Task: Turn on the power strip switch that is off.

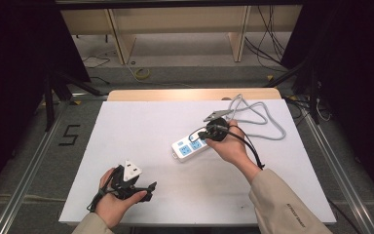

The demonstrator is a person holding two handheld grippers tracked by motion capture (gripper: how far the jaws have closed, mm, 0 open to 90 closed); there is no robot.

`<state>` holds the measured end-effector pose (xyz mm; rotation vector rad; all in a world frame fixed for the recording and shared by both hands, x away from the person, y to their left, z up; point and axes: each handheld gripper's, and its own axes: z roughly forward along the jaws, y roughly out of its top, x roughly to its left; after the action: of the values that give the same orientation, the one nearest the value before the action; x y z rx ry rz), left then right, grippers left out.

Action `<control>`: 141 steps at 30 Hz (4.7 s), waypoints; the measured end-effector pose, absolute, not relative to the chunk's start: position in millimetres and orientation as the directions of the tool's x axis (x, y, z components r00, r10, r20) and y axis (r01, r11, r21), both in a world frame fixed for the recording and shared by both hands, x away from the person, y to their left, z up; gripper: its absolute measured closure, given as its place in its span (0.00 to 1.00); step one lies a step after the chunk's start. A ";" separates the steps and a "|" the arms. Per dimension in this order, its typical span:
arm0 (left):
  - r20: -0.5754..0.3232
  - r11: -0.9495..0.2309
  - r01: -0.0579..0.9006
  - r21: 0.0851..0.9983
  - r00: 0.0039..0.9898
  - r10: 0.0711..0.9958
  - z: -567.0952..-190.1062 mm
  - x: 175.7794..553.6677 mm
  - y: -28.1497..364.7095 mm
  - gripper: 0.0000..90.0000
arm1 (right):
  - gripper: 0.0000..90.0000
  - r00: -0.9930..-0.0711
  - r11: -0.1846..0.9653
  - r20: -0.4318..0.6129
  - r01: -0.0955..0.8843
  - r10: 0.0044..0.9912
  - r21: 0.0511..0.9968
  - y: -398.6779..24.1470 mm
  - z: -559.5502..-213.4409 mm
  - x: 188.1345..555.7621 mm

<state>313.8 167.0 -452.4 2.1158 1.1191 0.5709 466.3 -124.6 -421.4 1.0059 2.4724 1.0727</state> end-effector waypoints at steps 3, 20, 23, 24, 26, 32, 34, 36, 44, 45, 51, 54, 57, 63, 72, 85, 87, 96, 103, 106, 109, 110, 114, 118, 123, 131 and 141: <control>0.069 -0.410 0.547 0.730 0.537 0.841 -451.9 313.2 166.7 0.17 | 1.00 -0.726 0.487 0.032 0.493 0.687 0.720 -123.7 -421.4 465.4; 0.066 -0.401 0.542 0.738 0.534 0.843 -450.3 314.9 168.1 0.17 | 1.00 -0.719 0.480 0.060 0.521 0.692 0.706 -109.1 -428.0 472.2; 0.071 -0.403 0.538 0.740 0.533 0.843 -449.3 316.4 165.9 0.17 | 1.00 -0.721 0.492 0.053 0.522 0.691 0.697 -106.3 -428.2 474.4; 0.077 -0.413 0.536 0.736 0.541 0.838 -449.3 316.4 165.8 0.17 | 1.00 -0.723 0.492 0.053 0.519 0.688 0.699 -105.7 -428.3 475.1; 0.071 -0.411 0.542 0.733 0.540 0.839 -450.3 316.2 165.1 0.17 | 1.00 -0.722 0.490 0.055 0.521 0.690 0.699 -104.8 -428.5 476.0; 0.066 -0.411 0.542 0.733 0.544 0.836 -450.9 316.3 163.5 0.17 | 1.00 -0.720 0.492 0.056 0.527 0.692 0.693 -104.3 -428.0 477.8; 0.067 -0.411 0.540 0.735 0.544 0.836 -451.1 316.5 163.3 0.17 | 1.00 -0.721 0.492 0.055 0.524 0.691 0.695 -104.6 -426.9 478.9; 0.070 -0.412 0.539 0.734 0.544 0.836 -451.2 316.6 163.3 0.17 | 1.00 -0.718 0.486 0.061 0.529 0.694 0.696 -105.2 -427.1 479.3; 0.067 -0.415 0.539 0.733 0.550 0.833 -451.0 315.6 162.6 0.17 | 1.00 -0.711 0.482 0.062 0.534 0.700 0.695 -104.5 -429.2 482.8; 0.065 -0.413 0.540 0.733 0.549 0.833 -451.3 315.7 163.1 0.17 | 1.00 -0.710 0.481 0.063 0.537 0.702 0.693 -104.0 -429.6 483.0; 0.069 -0.414 0.538 0.735 0.547 0.834 -451.0 315.6 163.3 0.17 | 1.00 -0.707 0.485 0.060 0.542 0.705 0.686 -102.1 -432.0 485.2; 0.068 -0.415 0.538 0.733 0.550 0.832 -451.1 315.8 162.6 0.17 | 1.00 -0.713 0.497 0.050 0.537 0.700 0.682 -99.7 -431.4 485.7; 0.067 -0.415 0.539 0.733 0.550 0.833 -451.1 315.7 162.8 0.17 | 1.00 -0.714 0.500 0.050 0.535 0.698 0.681 -97.6 -431.2 486.5; 0.066 -0.413 0.539 0.734 0.548 0.834 -451.2 315.6 163.4 0.17 | 1.00 -0.715 0.506 0.048 0.538 0.697 0.674 -94.2 -432.8 488.7; 0.064 -0.413 0.538 0.734 0.552 0.832 -451.2 315.7 163.2 0.17 | 1.00 -0.715 0.514 0.049 0.547 0.697 0.661 -89.3 -432.9 491.9; 0.062 -0.413 0.540 0.733 0.552 0.832 -451.3 315.6 162.7 0.17 | 1.00 -0.707 0.520 0.045 0.560 0.706 0.645 -85.7 -440.5 500.3; 0.060 -0.411 0.540 0.734 0.552 0.832 -451.4 315.8 162.6 0.17 | 1.00 -0.708 0.521 0.047 0.562 0.705 0.642 -84.9 -442.2 501.7; 0.060 -0.412 0.539 0.735 0.552 0.831 -451.6 315.9 163.1 0.17 | 1.00 -0.706 0.524 0.051 0.570 0.707 0.633 -80.8 -446.6 504.6; 0.060 -0.412 0.540 0.734 0.553 0.831 -451.7 315.9 163.0 0.17 | 1.00 -0.702 0.530 0.041 0.573 0.711 0.625 -79.7 -449.8 507.0; 0.059 -0.411 0.541 0.733 0.552 0.832 -452.0 316.2 163.0 0.17 | 1.00 -0.705 0.537 0.032 0.569 0.708 0.623 -78.7 -449.7 506.5; 0.060 -0.412 0.541 0.733 0.552 0.831 -452.0 316.2 162.8 0.17 | 1.00 -0.712 0.553 0.013 0.557 0.702 0.619 -77.4 -449.2 506.5; 0.060 -0.412 0.541 0.733 0.552 0.832 -452.0 316.2 162.7 0.17 | 1.00 -0.711 0.553 0.016 0.560 0.703 0.617 -77.2 -449.0 506.7; 0.060 -0.412 0.541 0.733 0.552 0.832 -452.0 316.2 163.0 0.17 | 1.00 -0.711 0.555 0.014 0.561 0.703 0.614 -76.2 -449.4 507.7; 0.061 -0.412 0.542 0.733 0.551 0.832 -452.1 316.2 163.0 0.17 | 1.00 -0.707 0.551 0.025 0.573 0.707 0.607 -76.1 -449.3 508.1; 0.063 -0.414 0.540 0.733 0.552 0.832 -451.6 315.7 162.6 0.17 | 1.00 -0.709 0.563 0.015 0.572 0.706 0.596 -74.2 -449.0 508.8; 0.061 -0.412 0.541 0.733 0.551 0.832 -452.0 315.8 163.1 0.17 | 1.00 -0.706 0.576 0.003 0.580 0.708 0.576 -70.9 -447.6 509.6; 0.064 -0.418 0.541 0.730 0.555 0.829 -451.9 315.7 162.7 0.17 | 1.00 -0.697 0.587 -0.015 0.592 0.717 0.553 -66.3 -446.0 509.8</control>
<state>315.7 162.7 -451.9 2.1221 1.0954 0.5564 509.8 -66.3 -446.0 1.0838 2.5808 0.7698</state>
